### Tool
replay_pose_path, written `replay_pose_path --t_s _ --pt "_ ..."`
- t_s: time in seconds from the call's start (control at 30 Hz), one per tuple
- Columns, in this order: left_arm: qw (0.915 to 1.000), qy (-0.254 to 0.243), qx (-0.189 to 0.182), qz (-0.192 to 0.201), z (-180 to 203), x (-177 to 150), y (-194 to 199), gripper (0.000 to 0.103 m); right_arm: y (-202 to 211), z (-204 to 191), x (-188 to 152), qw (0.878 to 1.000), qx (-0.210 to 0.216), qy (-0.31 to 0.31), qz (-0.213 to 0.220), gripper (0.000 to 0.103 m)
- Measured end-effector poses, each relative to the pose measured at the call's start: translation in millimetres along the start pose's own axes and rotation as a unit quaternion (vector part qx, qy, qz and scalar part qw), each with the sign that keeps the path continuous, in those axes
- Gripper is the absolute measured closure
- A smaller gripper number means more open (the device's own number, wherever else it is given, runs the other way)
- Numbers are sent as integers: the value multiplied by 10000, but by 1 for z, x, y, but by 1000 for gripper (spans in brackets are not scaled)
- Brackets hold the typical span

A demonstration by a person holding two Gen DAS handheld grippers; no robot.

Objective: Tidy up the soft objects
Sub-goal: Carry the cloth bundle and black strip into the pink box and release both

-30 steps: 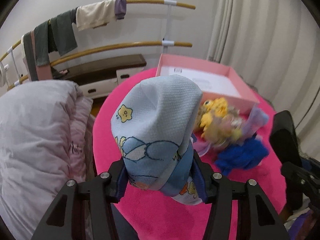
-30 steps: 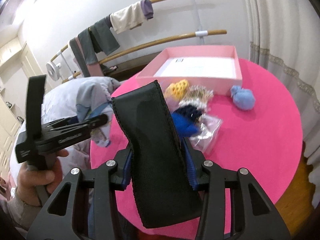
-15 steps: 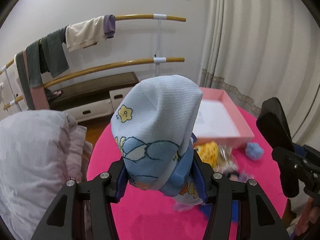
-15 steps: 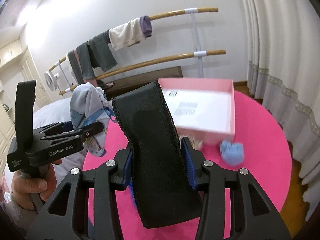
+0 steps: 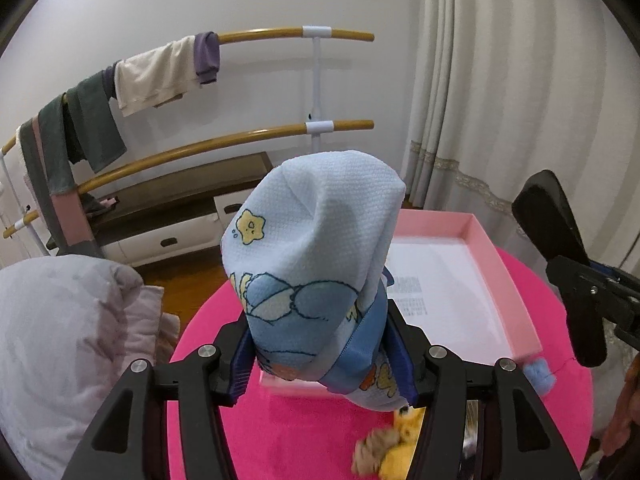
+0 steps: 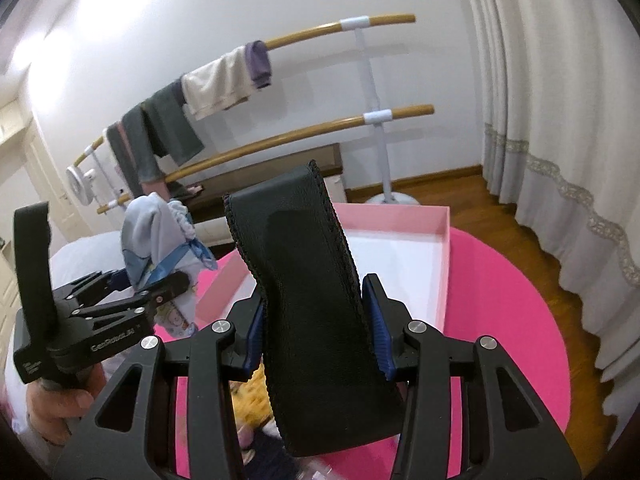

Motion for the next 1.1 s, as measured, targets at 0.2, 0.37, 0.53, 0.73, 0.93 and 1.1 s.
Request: replay_pose_path --t_s 0.2,0.37,0.53,0.73,0.93,1.1 --pt "10000 -53 2 -78 6 20 -51 49 -44 24 9 9994 -120 -165 -270 61" --pt "9996 -132 -101 -237 11 45 -118 49 -73 40 17 9984 -215 -271 -442 61" --pt "9980 -224 -234 -548 19 60 -186 47 -106 58 17 9957 -339 -454 -738 60" --pt "9938 -309 -322 -1023 35 70 -266 47 -146 78 11 9898 -591 -627 -1130 60" --pt "9911 -290 -370 -1245 41 83 -328 45 -168 91 6 9848 -722 -744 -1393 59" --pt "9884 -346 -313 -1444 39 86 -360 41 -177 95 2 9822 -778 -834 -1492 55"
Point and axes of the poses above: each gripper's, at about its wrist camera, not at the fingertips, and y roughly against the way its jaws point, z to its right, x to its top, the point moved 1 cm from there along -y, roughly the way its jaws point, and after that the axes turned 13 degrees about z, right-handed, at the moved point
